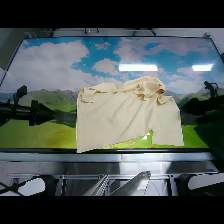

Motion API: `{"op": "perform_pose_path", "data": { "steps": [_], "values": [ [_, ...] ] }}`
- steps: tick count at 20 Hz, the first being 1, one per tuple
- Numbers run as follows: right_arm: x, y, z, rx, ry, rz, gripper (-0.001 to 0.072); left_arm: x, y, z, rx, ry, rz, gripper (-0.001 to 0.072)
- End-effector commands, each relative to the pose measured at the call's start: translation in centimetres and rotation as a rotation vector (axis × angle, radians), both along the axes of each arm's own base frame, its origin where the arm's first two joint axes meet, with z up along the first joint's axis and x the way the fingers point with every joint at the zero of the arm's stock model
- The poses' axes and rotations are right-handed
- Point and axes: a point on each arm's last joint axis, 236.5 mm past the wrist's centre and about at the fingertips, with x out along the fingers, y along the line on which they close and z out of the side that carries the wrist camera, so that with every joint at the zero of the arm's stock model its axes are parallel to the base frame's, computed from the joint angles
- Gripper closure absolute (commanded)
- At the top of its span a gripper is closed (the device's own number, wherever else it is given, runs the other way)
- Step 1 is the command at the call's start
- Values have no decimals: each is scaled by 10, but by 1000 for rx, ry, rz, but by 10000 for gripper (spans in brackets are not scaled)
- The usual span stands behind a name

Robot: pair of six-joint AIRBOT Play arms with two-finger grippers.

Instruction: Fold the shirts.

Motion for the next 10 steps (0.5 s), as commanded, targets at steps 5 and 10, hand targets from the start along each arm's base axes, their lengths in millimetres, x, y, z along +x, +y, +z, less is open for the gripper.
{"op": "perform_pose_path", "data": {
  "steps": [5, 10],
  "values": [
    [8, 45, -15, 88, 17, 63, 356, -42, 12, -26, 74, 23, 182, 410],
    [4, 78, -1, 120, -6, 174, 694, -87, -12, -59, 111, 180, 45, 113]
  ]
}}
